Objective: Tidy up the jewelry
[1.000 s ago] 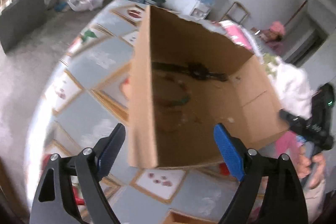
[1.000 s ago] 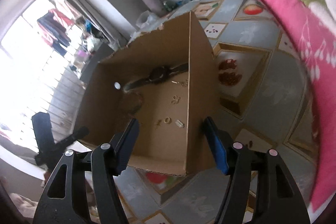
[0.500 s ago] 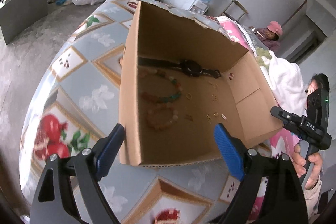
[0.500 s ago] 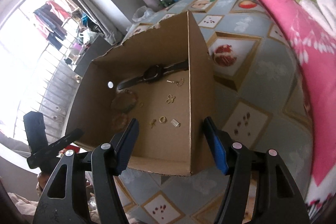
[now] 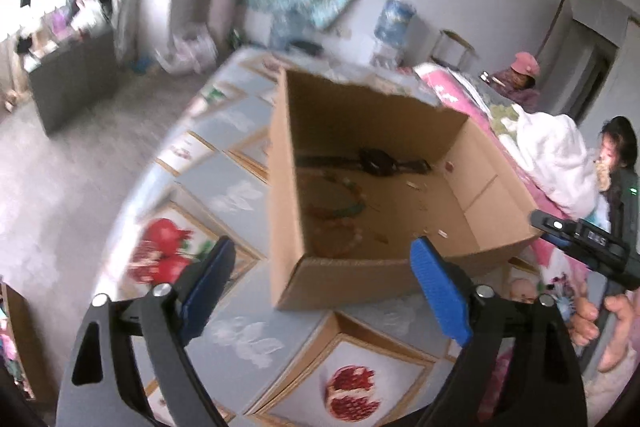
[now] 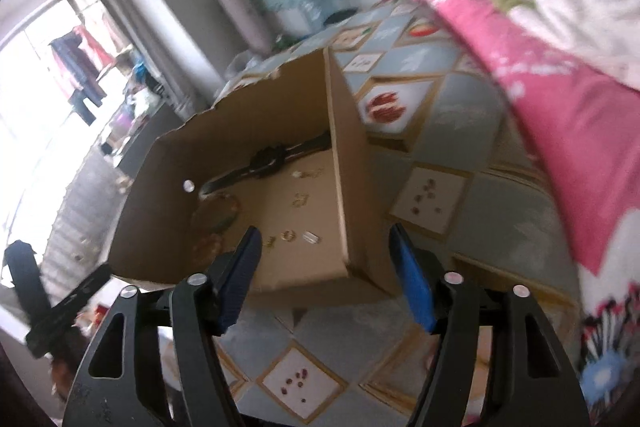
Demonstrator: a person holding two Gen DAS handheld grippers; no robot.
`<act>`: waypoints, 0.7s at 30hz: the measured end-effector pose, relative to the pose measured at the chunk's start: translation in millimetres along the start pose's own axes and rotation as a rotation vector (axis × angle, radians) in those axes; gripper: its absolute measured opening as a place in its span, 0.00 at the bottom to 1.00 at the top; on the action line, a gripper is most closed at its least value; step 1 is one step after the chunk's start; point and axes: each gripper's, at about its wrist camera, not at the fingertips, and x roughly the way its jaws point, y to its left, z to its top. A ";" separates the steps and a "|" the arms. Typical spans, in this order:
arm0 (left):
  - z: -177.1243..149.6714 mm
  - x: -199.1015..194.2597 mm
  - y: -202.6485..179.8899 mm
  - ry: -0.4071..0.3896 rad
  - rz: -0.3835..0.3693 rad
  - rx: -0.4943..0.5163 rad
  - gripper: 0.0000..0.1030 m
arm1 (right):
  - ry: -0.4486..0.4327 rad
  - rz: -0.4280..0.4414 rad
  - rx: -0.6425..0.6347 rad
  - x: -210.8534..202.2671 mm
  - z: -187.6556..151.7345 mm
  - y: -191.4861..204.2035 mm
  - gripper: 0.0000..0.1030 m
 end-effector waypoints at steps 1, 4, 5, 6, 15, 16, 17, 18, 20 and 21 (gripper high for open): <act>-4.3 -8.2 -0.5 -0.027 0.028 0.009 0.92 | -0.014 -0.020 -0.003 -5.1 -4.5 0.4 0.67; -9.9 -24.5 -8.1 -0.060 0.053 0.035 0.94 | -0.085 -0.103 -0.038 -28.3 -20.0 8.6 0.71; -10.9 -29.6 -12.2 -0.071 0.063 0.045 0.94 | -0.116 -0.126 -0.055 -36.7 -24.1 12.3 0.73; -11.4 -34.6 -16.8 -0.084 0.073 0.056 0.94 | -0.136 -0.141 -0.066 -42.8 -26.9 15.3 0.76; -11.3 -70.6 -48.6 -0.186 0.182 0.094 0.95 | -0.326 -0.264 -0.288 -90.8 -44.7 68.3 0.92; -11.3 -74.1 -51.0 -0.198 0.192 0.098 0.95 | -0.323 -0.265 -0.303 -93.0 -47.0 70.8 0.92; -11.1 -75.8 -53.6 -0.201 0.209 0.104 0.95 | -0.312 -0.270 -0.313 -92.6 -49.1 74.1 0.92; -10.9 -75.7 -56.3 -0.194 0.219 0.109 0.95 | -0.307 -0.273 -0.315 -92.3 -51.9 76.1 0.92; -11.8 -70.3 -61.9 -0.167 0.238 0.111 0.95 | -0.284 -0.264 -0.319 -89.6 -56.6 78.4 0.92; -13.4 -67.6 -62.6 -0.154 0.245 0.106 0.95 | -0.261 -0.260 -0.319 -87.0 -58.6 79.4 0.92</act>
